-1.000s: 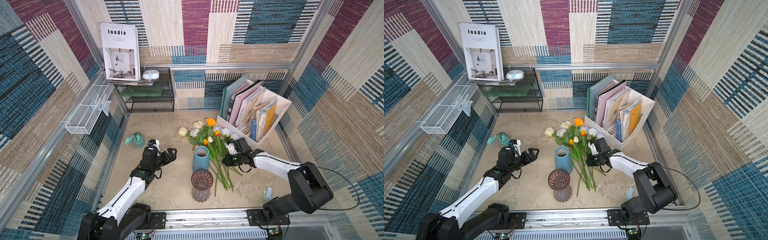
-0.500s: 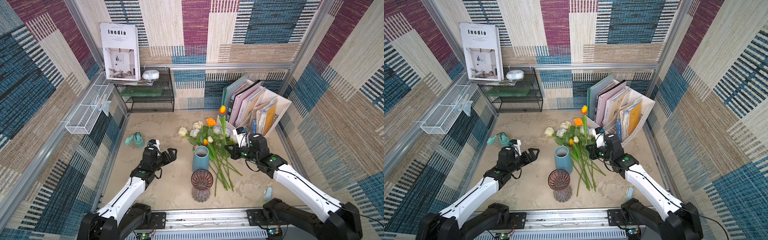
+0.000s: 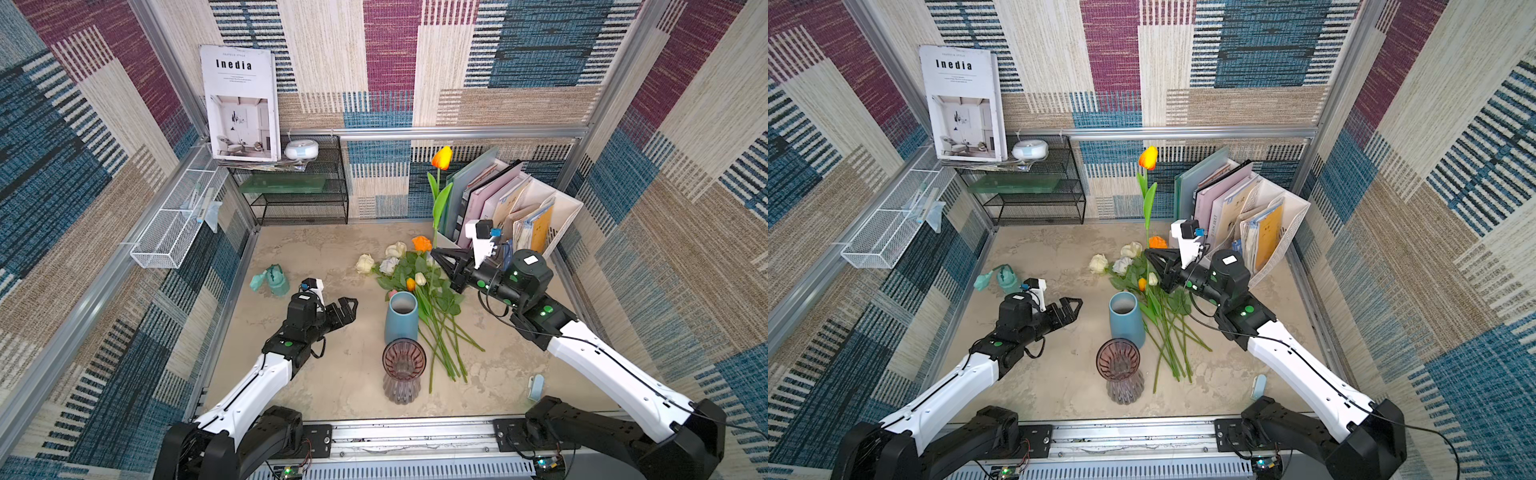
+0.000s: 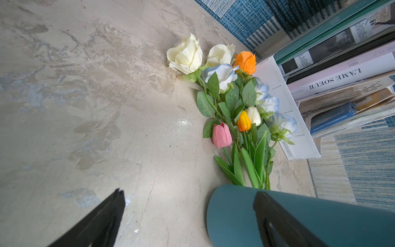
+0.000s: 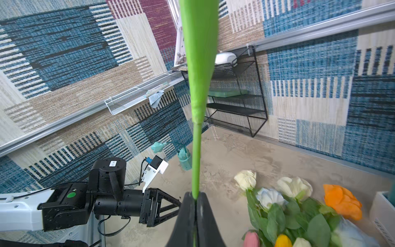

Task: Arrange the flowers in different vases according to their variety
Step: Insert the flower into the vase.

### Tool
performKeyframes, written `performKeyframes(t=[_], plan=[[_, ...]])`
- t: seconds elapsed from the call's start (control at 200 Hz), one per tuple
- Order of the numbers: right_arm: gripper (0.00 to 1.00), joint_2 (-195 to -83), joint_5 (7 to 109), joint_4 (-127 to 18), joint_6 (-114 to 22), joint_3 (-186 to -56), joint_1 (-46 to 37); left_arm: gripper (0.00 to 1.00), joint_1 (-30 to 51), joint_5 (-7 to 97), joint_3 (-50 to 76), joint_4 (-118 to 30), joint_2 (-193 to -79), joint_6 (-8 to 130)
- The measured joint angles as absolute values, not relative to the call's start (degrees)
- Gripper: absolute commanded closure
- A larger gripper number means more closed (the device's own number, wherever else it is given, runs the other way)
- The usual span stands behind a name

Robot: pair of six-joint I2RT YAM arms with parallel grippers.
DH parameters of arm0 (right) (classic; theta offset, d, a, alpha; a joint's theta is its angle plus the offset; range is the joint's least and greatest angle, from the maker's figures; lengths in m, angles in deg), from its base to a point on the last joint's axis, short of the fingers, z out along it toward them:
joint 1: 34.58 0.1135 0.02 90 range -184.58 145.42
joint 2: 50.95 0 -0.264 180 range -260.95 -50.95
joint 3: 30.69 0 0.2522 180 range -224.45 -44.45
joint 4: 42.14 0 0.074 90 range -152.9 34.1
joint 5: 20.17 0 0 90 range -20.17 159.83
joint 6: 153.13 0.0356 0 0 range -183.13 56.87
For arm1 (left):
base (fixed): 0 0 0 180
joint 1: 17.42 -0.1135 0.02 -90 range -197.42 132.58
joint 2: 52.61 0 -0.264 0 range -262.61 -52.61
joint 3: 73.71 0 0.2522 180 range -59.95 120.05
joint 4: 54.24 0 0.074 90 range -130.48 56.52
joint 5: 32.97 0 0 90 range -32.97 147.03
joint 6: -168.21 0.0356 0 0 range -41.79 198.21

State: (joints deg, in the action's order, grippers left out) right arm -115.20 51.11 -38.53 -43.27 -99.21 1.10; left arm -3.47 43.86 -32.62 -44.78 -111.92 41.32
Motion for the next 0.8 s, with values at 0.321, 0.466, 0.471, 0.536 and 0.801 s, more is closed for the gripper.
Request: performKeyframes(t=[0.321, 0.466, 0.471, 0.536, 0.801], plan=[[1.00, -121.2, 52.8, -28.6, -49.7, -96.4, 9.7, 0.01, -3.3, 43.9, -32.6, -45.1, -111.5, 41.8], [1.00, -121.7, 54.6, -24.8, -51.3, -90.8, 11.2, 0.01, -3.2, 43.9, -32.6, -45.1, -111.2, 41.8], [1.00, -121.8, 54.7, -24.7, -51.4, -90.6, 11.2, 0.01, -3.2, 43.9, -32.6, -45.1, -111.2, 41.8], [1.00, -121.9, 55.2, -23.6, -51.8, -89.2, 11.7, 0.01, -3.2, 43.9, -32.6, -45.1, -111.2, 42.0], [0.97, -122.1, 57.1, -18.6, -51.8, -82.9, 13.4, 0.01, -3.1, 43.9, -32.7, -45.1, -110.7, 42.2]])
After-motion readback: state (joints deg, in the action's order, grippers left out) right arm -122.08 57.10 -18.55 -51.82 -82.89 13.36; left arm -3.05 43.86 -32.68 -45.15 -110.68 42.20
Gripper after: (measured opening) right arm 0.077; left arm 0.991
